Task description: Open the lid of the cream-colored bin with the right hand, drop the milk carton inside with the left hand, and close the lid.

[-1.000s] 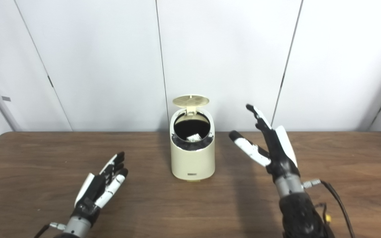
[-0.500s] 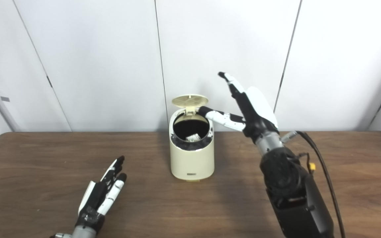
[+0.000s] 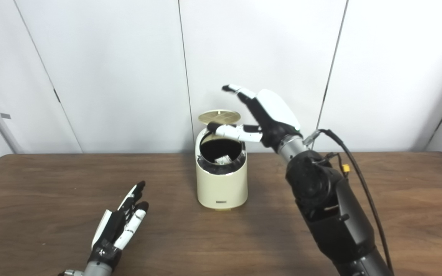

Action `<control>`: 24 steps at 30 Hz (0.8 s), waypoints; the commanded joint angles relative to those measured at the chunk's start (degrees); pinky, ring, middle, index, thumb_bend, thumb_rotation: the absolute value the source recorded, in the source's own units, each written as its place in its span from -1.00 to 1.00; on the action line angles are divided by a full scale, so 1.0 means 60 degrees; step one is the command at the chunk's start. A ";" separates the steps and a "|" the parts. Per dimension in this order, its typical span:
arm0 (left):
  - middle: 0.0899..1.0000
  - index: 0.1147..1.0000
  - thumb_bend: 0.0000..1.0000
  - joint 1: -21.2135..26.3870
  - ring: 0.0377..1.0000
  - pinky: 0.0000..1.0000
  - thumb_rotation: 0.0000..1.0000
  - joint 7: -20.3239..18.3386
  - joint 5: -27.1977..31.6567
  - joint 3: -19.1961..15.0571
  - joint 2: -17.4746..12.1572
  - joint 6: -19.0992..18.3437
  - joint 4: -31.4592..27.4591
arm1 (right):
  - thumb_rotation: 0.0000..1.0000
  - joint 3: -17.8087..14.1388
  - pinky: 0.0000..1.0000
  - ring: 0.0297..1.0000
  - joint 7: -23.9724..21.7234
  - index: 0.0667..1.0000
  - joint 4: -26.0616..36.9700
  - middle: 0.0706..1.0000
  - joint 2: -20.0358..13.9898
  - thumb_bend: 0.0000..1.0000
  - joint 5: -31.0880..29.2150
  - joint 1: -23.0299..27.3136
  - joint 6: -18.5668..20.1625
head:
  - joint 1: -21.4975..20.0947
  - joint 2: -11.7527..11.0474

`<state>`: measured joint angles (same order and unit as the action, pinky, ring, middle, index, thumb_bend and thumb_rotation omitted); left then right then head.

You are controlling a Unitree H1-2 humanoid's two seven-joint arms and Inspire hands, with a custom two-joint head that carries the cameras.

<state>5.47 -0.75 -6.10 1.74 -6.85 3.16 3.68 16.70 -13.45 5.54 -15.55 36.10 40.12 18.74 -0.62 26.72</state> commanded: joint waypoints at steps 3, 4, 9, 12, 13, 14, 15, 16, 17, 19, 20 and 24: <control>0.97 1.00 0.03 -0.0401 0.98 0.93 0.72 -0.0146 0.0079 0.0015 -0.0026 -0.0312 0.0369 | 0.56 0.0083 0.64 0.74 -0.0106 0.64 0.0338 0.69 -0.0351 0.16 0.0598 0.0502 -0.0240 | 0.0011 0.0016; 0.97 1.00 0.04 -0.0402 0.98 0.95 0.73 -0.0162 0.0123 0.0005 -0.0011 -0.0315 0.0369 | 0.55 0.0099 0.67 0.76 -0.0172 0.64 0.0393 0.69 -0.0373 0.15 0.0669 0.0485 -0.0216 | 0.0000 0.0021; 0.95 1.00 0.01 -0.0390 0.96 0.92 0.74 -0.0159 0.0145 0.0055 0.0041 -0.0372 0.0387 | 0.56 0.0164 0.73 0.79 -0.0643 0.63 0.0750 0.70 -0.0506 0.15 0.1125 0.0402 -0.0022 | -0.0021 0.0015; 0.95 1.00 0.00 -0.0371 0.96 0.89 0.73 -0.0140 0.0122 0.0088 0.0069 -0.0351 0.0428 | 0.55 0.0166 0.77 0.81 -0.0866 0.63 0.0946 0.70 -0.0587 0.15 0.1342 0.0338 -0.0007 | 0.0011 0.0012; 0.94 1.00 0.00 -0.0363 0.95 0.89 0.73 -0.0129 0.0121 0.0088 0.0081 -0.0355 0.0429 | 0.55 0.0147 0.77 0.81 -0.0934 0.63 0.1005 0.70 -0.0598 0.15 0.1379 0.0316 0.0013 | 0.0008 0.0019; 0.94 1.00 0.00 -0.0358 0.94 0.88 0.72 -0.0119 0.0120 0.0088 0.0090 -0.0357 0.0429 | 0.53 0.0125 0.76 0.82 -0.0986 0.63 0.1042 0.71 -0.0598 0.14 0.1406 0.0300 0.0027 | -0.0006 0.0034; 0.94 1.00 0.00 -0.0352 0.94 0.87 0.72 -0.0112 0.0126 0.0084 0.0096 -0.0347 0.0440 | 0.53 0.0110 0.75 0.82 -0.1033 0.63 0.1088 0.71 -0.0603 0.13 0.1432 0.0281 0.0034 | -0.0013 0.0031; 0.94 1.00 0.00 -0.0347 0.94 0.87 0.72 -0.0096 0.0117 0.0082 0.0101 -0.0355 0.0445 | 0.52 0.0099 0.74 0.82 -0.1093 0.63 0.1149 0.71 -0.0616 0.13 0.1485 0.0252 0.0059 | -0.0038 0.0029; 0.94 1.00 0.01 -0.0346 0.94 0.89 0.72 -0.0072 0.0080 0.0087 0.0104 -0.0399 0.0429 | 0.53 0.0108 0.72 0.81 -0.1170 0.63 0.1213 0.71 -0.0641 0.13 0.1570 0.0225 0.0100 | -0.0054 0.0031; 0.94 1.00 0.02 -0.0338 0.97 0.98 0.72 -0.0031 0.0015 0.0098 0.0112 -0.0446 0.0416 | 0.54 0.0116 0.70 0.79 -0.1297 0.63 0.1299 0.69 -0.0671 0.14 0.1705 0.0189 0.0167 | -0.0052 0.0027; 0.93 1.00 0.03 -0.0329 0.97 0.99 0.72 -0.0009 -0.0015 0.0103 0.0121 -0.0448 0.0420 | 0.54 0.0121 0.70 0.79 -0.1360 0.63 0.1336 0.69 -0.0686 0.14 0.1764 0.0175 0.0202 | -0.0046 0.0030; 0.93 1.00 0.01 -0.0284 0.95 0.96 0.70 -0.0028 0.0059 0.0077 0.0178 -0.0340 0.0467 | 0.51 0.0132 0.67 0.77 -0.1571 0.63 0.1434 0.68 -0.0725 0.15 0.1956 0.0087 0.0177 | -0.0005 0.0037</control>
<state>5.42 -0.72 -5.77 1.72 -6.48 2.95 3.66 18.10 -23.08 12.08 -19.32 46.91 38.41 20.17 -0.62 26.89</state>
